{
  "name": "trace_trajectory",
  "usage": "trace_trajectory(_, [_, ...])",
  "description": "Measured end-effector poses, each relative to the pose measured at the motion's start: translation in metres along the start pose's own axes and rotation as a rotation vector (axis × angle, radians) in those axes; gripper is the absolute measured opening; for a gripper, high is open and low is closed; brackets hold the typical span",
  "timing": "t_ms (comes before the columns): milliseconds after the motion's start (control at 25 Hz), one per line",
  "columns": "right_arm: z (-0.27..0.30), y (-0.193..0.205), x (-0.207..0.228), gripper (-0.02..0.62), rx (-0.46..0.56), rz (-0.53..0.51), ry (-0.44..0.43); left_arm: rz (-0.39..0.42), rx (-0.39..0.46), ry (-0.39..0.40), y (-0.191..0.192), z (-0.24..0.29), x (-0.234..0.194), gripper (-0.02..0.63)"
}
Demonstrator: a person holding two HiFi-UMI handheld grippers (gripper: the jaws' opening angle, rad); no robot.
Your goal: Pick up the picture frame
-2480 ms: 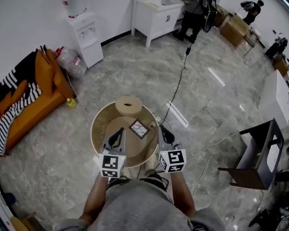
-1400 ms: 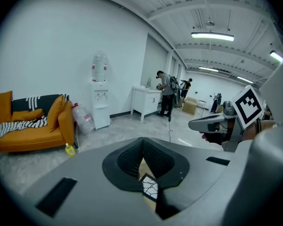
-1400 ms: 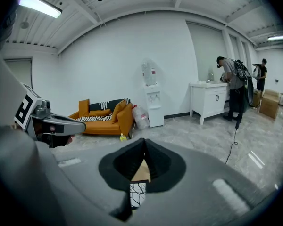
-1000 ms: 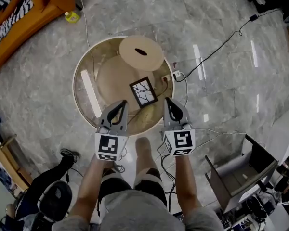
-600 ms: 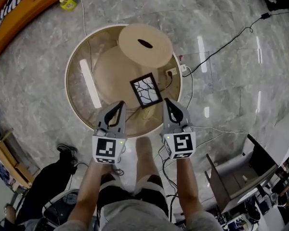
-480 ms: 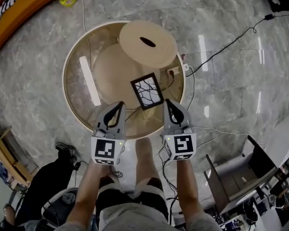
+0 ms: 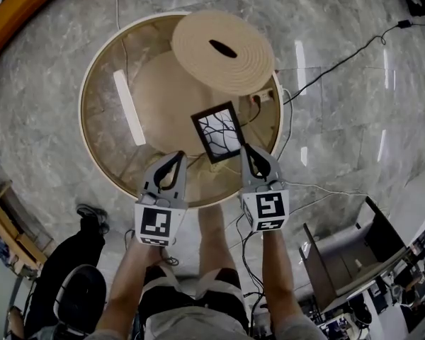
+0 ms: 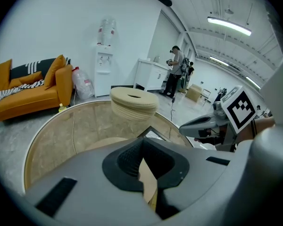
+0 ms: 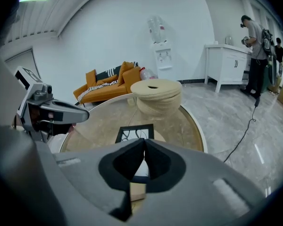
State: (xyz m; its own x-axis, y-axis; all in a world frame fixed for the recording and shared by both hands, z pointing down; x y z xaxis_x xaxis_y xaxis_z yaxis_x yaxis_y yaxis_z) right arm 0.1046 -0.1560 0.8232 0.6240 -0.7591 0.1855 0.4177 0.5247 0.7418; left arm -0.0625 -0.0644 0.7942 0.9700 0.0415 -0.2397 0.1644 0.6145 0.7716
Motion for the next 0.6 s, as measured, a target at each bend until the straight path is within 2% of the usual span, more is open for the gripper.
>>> trace_trajectory(80, [0.005,0.007,0.003,0.013,-0.027,-0.001,-0.007,-0.025,-0.005,-0.008,0.001,0.001,0.001,0.017])
trace_trajectory(120, [0.008,0.011,0.004,0.075,-0.041,0.001,-0.016,-0.032,-0.007,-0.012,0.002,0.001,0.001,0.017])
trace_trajectory(240, [0.018,0.022,0.008,0.101,-0.08,0.004,-0.035,0.014,-0.006,0.008,0.009,0.002,0.0,0.017])
trace_trajectory(440, [0.031,0.037,0.012,0.238,-0.13,0.045,-0.064,-0.02,-0.02,-0.008,0.012,0.003,-0.001,0.017])
trace_trajectory(520, [0.035,0.042,0.015,0.256,-0.142,0.044,-0.06,0.007,-0.018,0.002,0.015,0.004,-0.002,0.017])
trace_trajectory(600, [0.037,0.045,0.016,0.256,-0.152,0.045,-0.058,-0.002,-0.022,-0.003,0.015,0.004,-0.002,0.017])
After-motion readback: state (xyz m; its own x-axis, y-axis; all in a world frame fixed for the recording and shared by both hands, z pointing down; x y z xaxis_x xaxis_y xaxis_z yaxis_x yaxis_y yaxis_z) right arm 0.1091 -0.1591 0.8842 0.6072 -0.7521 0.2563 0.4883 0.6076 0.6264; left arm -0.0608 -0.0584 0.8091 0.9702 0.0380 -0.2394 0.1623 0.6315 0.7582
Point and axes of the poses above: the fingertips, and each gripper's own axes: z forward along the fingers, x to its right, y out of its underside, the point moved 6 cm from there along -z, backward along the fingers, and after that the axes turned 7 degrees about x, right-handed, at the moved point
